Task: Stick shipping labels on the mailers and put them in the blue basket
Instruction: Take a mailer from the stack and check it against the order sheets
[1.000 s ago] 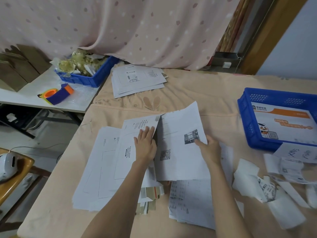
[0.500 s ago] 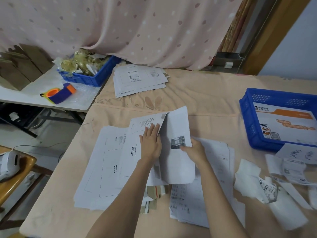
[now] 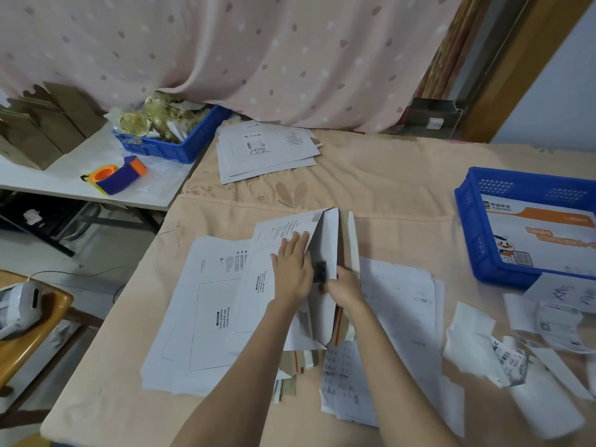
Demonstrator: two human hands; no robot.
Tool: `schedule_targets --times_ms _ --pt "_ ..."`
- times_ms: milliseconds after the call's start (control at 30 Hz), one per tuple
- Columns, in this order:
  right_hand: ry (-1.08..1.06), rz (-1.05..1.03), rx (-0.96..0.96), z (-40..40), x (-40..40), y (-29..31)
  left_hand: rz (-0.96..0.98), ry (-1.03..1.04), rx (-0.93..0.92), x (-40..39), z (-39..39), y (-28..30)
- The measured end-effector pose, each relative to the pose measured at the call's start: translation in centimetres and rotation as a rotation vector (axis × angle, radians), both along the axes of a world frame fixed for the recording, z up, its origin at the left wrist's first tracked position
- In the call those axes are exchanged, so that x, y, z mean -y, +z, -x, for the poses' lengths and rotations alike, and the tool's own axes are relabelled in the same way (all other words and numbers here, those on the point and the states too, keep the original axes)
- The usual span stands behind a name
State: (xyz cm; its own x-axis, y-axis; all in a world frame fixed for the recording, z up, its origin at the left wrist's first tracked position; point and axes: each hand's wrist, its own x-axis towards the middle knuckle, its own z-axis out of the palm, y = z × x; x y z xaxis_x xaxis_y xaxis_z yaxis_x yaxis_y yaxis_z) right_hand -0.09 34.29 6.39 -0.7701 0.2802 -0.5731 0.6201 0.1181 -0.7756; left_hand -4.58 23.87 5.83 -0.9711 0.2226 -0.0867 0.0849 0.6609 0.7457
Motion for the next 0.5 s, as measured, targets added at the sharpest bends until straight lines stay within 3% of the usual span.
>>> schedule_targets --times_ms 500 --pt "0.033 -0.086 0.07 1.0 1.9 0.6 -0.001 0.01 -0.001 -0.9 0.1 0.2"
